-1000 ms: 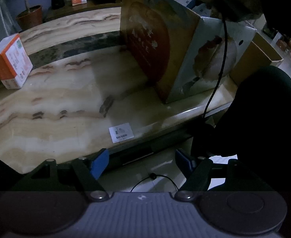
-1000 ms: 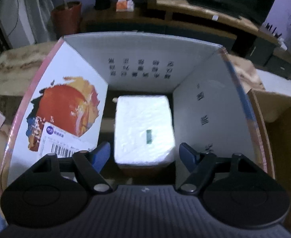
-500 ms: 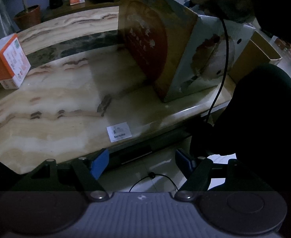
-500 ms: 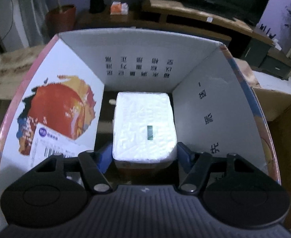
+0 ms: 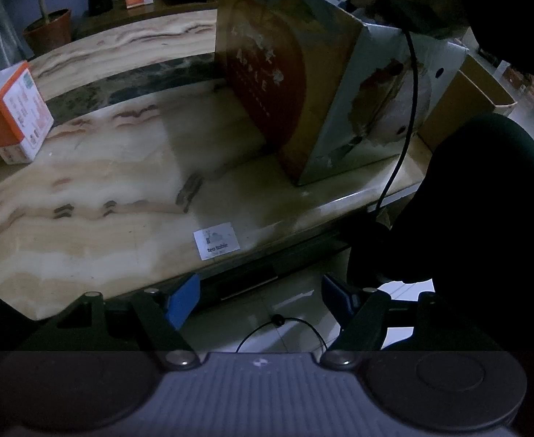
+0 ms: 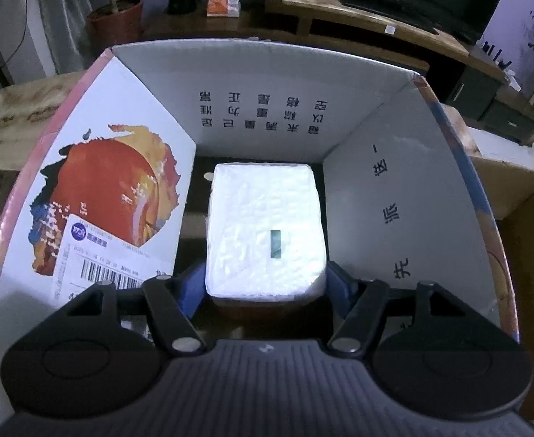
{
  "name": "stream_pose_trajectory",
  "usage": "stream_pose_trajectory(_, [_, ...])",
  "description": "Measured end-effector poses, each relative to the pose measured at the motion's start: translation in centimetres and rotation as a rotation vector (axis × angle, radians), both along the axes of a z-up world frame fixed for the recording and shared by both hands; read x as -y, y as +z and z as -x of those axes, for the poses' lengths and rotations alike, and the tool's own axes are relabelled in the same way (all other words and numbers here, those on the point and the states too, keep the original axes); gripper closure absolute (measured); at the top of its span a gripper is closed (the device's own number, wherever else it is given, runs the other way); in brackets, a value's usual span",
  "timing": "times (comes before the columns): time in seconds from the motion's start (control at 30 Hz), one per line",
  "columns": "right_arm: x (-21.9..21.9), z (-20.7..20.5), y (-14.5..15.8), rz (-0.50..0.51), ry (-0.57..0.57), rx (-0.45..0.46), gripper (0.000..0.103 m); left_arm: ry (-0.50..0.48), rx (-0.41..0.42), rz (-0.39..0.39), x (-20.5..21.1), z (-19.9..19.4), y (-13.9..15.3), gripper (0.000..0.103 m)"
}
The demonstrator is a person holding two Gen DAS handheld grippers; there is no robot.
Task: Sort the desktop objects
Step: 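Lift the right gripper out of the cardboard box and swing it away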
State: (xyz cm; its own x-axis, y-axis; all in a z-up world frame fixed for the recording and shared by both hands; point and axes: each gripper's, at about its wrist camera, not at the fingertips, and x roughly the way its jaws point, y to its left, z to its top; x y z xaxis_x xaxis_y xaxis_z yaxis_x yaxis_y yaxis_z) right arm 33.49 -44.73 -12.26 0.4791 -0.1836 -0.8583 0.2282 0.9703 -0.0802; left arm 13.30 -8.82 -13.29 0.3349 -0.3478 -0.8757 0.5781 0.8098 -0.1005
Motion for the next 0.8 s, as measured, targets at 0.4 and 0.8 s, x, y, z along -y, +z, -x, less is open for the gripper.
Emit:
stream_pose_trajectory(0.4, [0.1,-1.0,0.0,0.029,0.015,-0.006,0.033,-0.011,0.008,-0.017,0.2,0.1,-0.3,0.029])
stream_pose_trajectory(0.8, [0.5,-0.8,-0.5,0.021,-0.029,0.046,0.032,-0.006,0.006,-0.013,0.2,0.1,-0.3,0.029])
